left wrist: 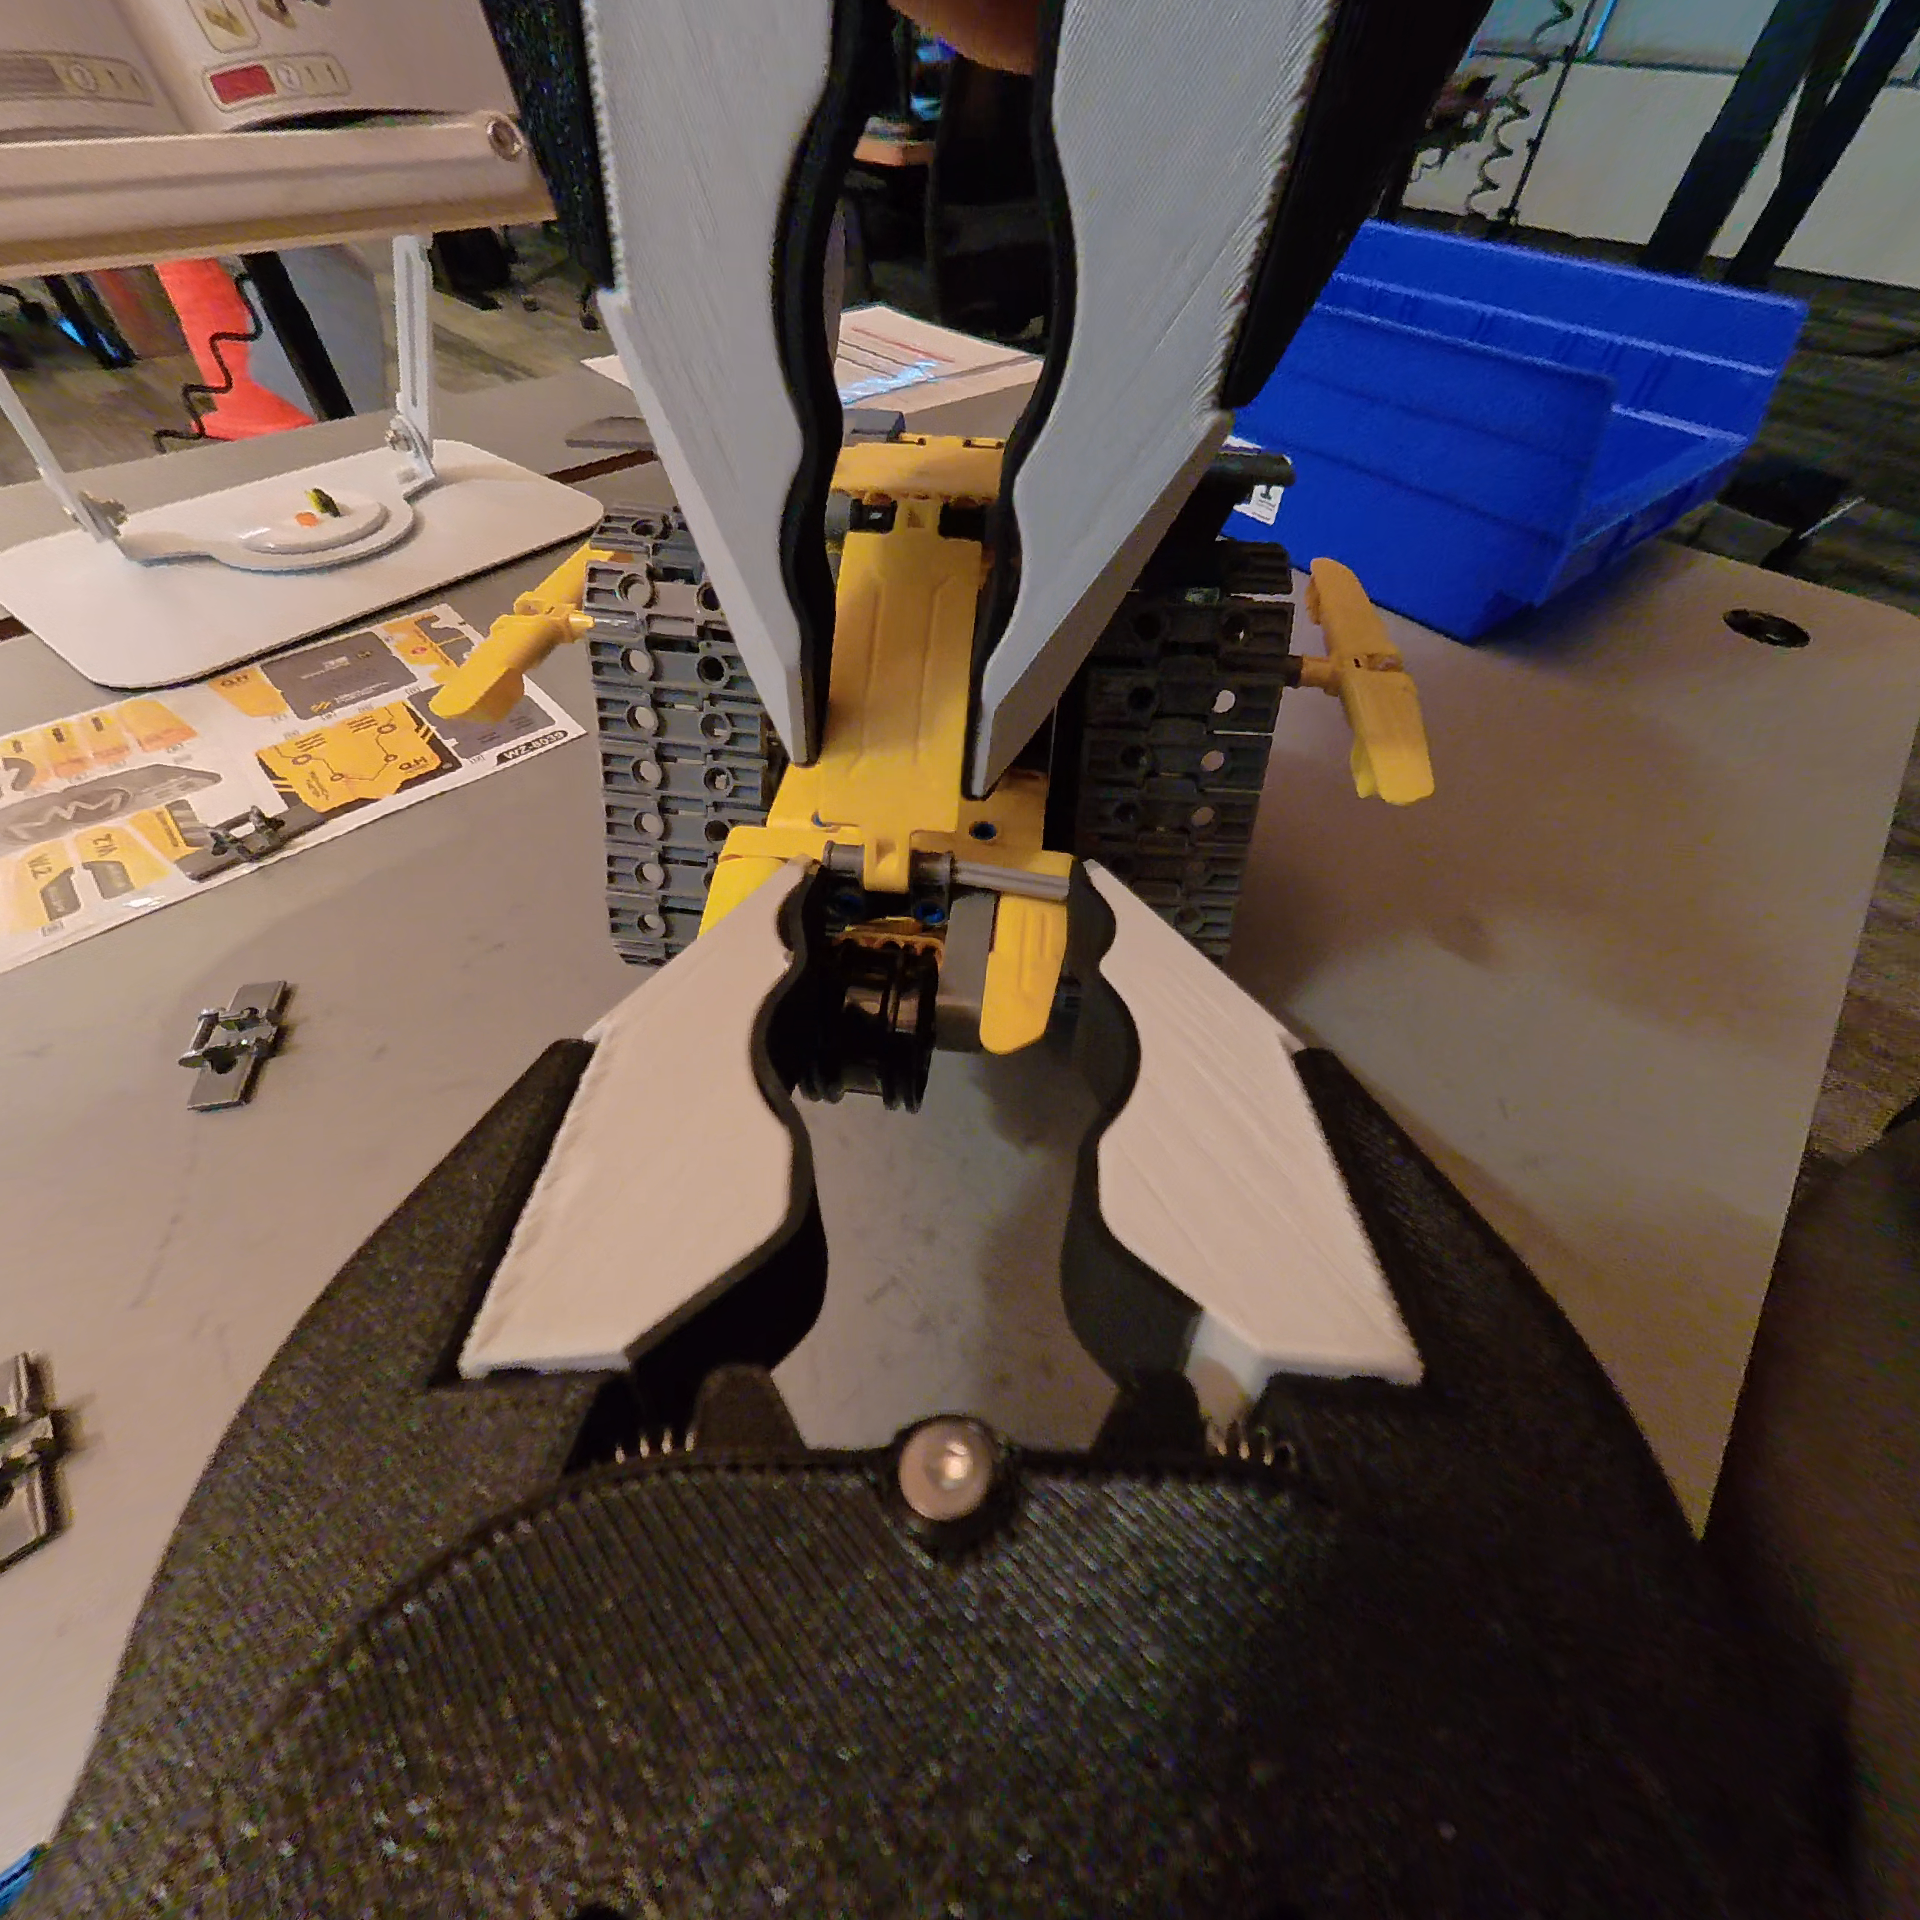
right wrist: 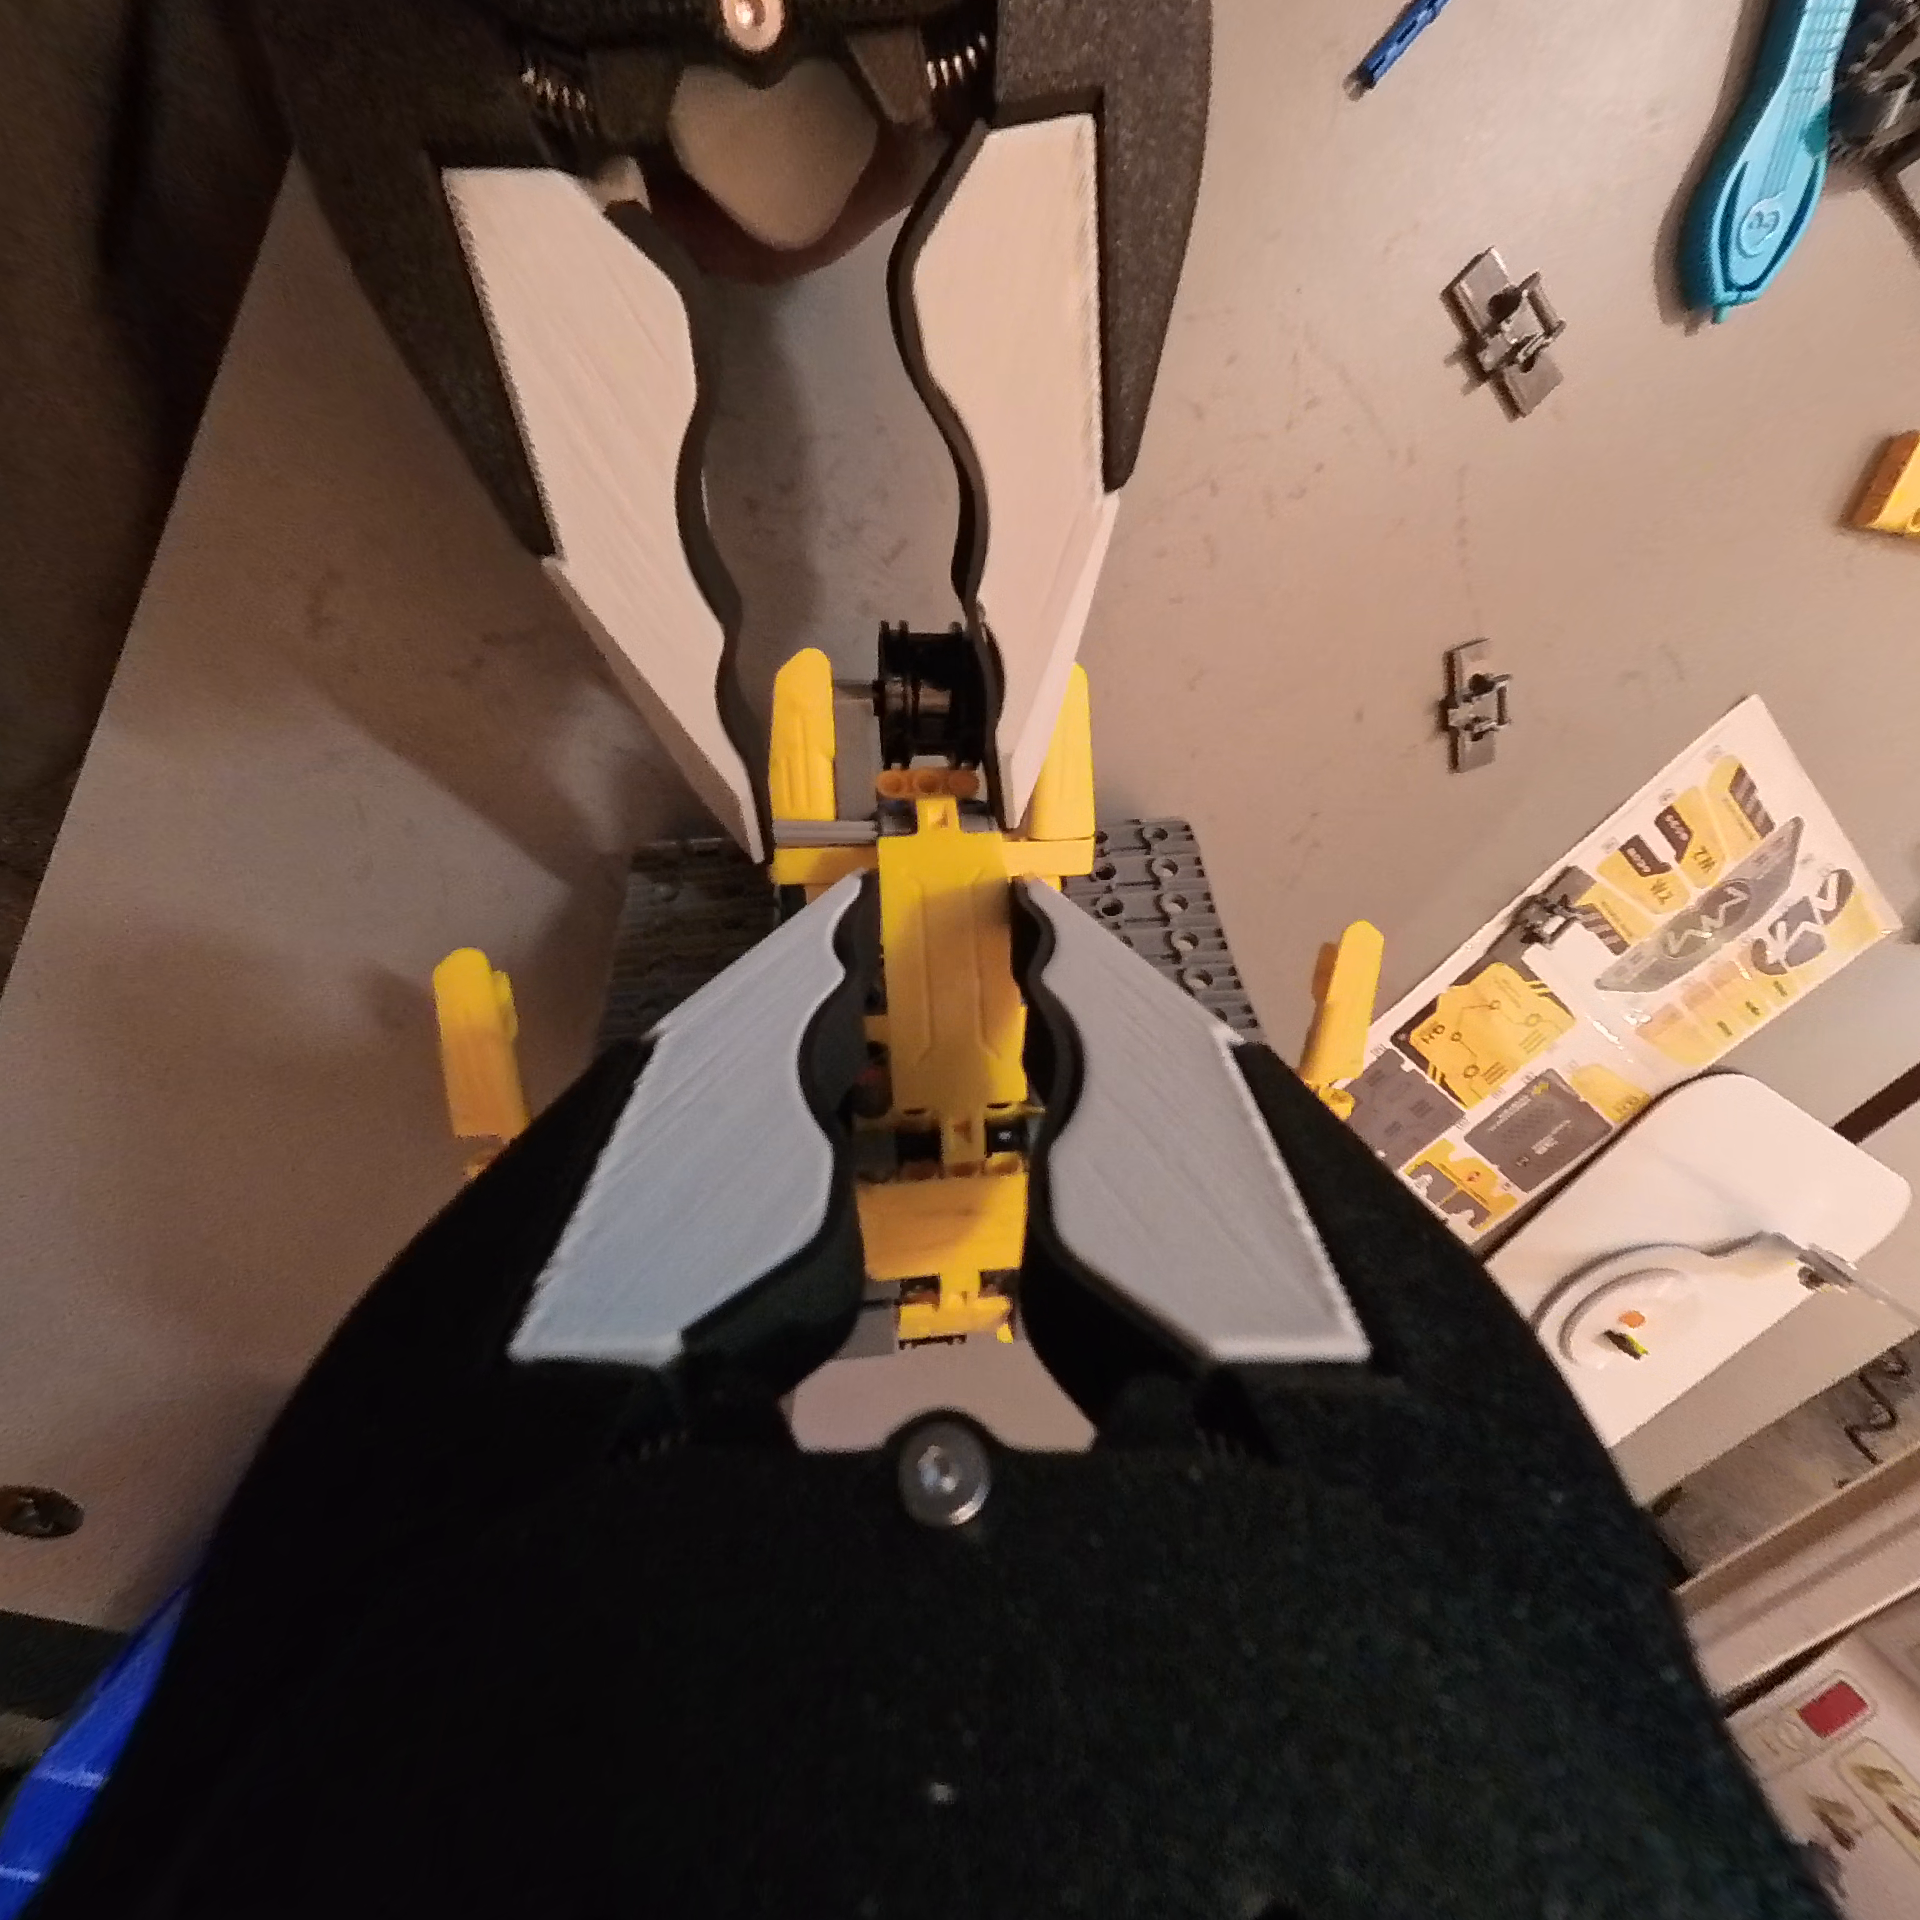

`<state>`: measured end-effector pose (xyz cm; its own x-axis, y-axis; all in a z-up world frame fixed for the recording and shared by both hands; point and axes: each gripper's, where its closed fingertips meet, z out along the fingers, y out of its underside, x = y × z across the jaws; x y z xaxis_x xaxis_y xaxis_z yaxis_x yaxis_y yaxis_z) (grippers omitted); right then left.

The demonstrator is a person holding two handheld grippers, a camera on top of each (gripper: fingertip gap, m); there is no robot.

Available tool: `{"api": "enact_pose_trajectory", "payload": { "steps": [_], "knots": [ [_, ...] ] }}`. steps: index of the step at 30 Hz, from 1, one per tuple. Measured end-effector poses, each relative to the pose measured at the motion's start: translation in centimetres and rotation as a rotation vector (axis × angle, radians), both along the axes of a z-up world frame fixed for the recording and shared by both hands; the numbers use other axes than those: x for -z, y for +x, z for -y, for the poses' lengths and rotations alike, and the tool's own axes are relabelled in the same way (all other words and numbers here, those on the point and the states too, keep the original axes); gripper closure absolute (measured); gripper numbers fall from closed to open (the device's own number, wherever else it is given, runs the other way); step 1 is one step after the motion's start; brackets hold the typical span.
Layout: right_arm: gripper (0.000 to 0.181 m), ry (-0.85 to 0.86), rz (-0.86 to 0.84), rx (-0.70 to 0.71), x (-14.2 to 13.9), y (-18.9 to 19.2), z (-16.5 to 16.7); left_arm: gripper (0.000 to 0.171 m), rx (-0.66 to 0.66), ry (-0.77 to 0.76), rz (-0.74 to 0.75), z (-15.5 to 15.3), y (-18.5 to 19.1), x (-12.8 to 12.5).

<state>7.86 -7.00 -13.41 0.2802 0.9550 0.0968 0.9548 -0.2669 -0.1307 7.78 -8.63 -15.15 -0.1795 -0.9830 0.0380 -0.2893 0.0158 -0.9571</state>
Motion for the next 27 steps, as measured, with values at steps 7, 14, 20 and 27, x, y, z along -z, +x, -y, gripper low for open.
{"api": "enact_pose_trajectory", "payload": {
  "steps": [7,14,20,27],
  "knots": [
    [0.158,0.018,0.074,0.008,0.0,0.9,0.0,0.134,-0.003,-0.003,0.011,-0.1,-0.1,-0.2],
    [0.158,0.025,0.066,0.048,0.0,1.7,0.3,0.112,-0.001,-0.012,0.025,-0.1,-0.1,-0.4],
    [0.158,0.034,0.052,0.072,0.0,2.0,0.3,0.094,0.045,-0.023,-0.049,0.5,1.0,0.1],
    [0.158,0.042,0.133,0.091,0.0,2.6,0.3,0.111,0.070,0.118,-0.144,-0.9,1.8,0.6]
  ]
}}
